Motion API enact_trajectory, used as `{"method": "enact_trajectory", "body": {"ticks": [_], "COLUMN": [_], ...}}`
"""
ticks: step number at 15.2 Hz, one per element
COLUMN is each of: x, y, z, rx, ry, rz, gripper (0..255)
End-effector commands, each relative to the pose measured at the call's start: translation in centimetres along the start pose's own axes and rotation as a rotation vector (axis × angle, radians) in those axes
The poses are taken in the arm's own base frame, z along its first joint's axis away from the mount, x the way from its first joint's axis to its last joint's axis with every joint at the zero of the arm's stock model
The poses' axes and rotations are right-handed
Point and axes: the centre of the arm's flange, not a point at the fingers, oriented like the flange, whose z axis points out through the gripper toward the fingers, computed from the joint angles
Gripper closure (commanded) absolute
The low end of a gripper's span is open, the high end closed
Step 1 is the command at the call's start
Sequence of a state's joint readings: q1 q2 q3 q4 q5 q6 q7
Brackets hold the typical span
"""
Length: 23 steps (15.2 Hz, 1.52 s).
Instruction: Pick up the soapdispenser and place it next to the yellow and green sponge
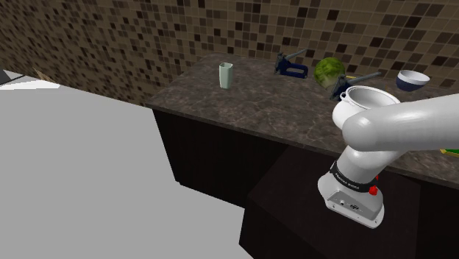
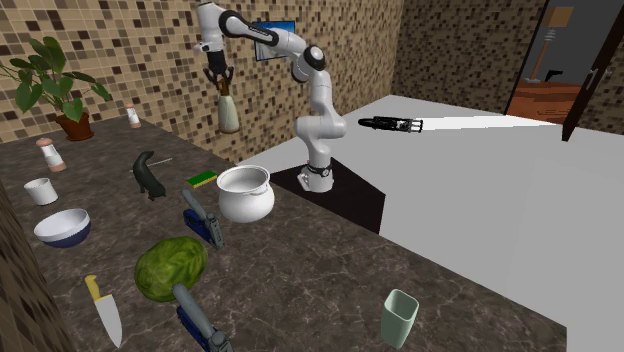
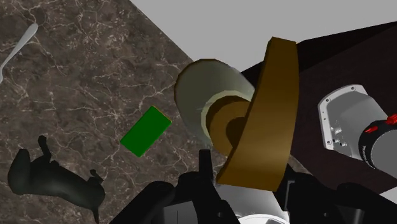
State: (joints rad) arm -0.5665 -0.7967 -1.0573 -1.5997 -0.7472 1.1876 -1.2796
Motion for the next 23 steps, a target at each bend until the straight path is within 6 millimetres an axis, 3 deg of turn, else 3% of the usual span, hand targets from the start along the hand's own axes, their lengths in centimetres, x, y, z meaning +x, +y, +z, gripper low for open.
{"method": "enact_trajectory", "body": {"ticks": [1,23], "x": [0.0,0.5], "y": [0.0,0.4], "z": [1.1,12.7], "rx": [-0.001,-0.001], "ry": [0.000,0.000], "rz": [0.000,0.000], "gripper": [255,255]}}
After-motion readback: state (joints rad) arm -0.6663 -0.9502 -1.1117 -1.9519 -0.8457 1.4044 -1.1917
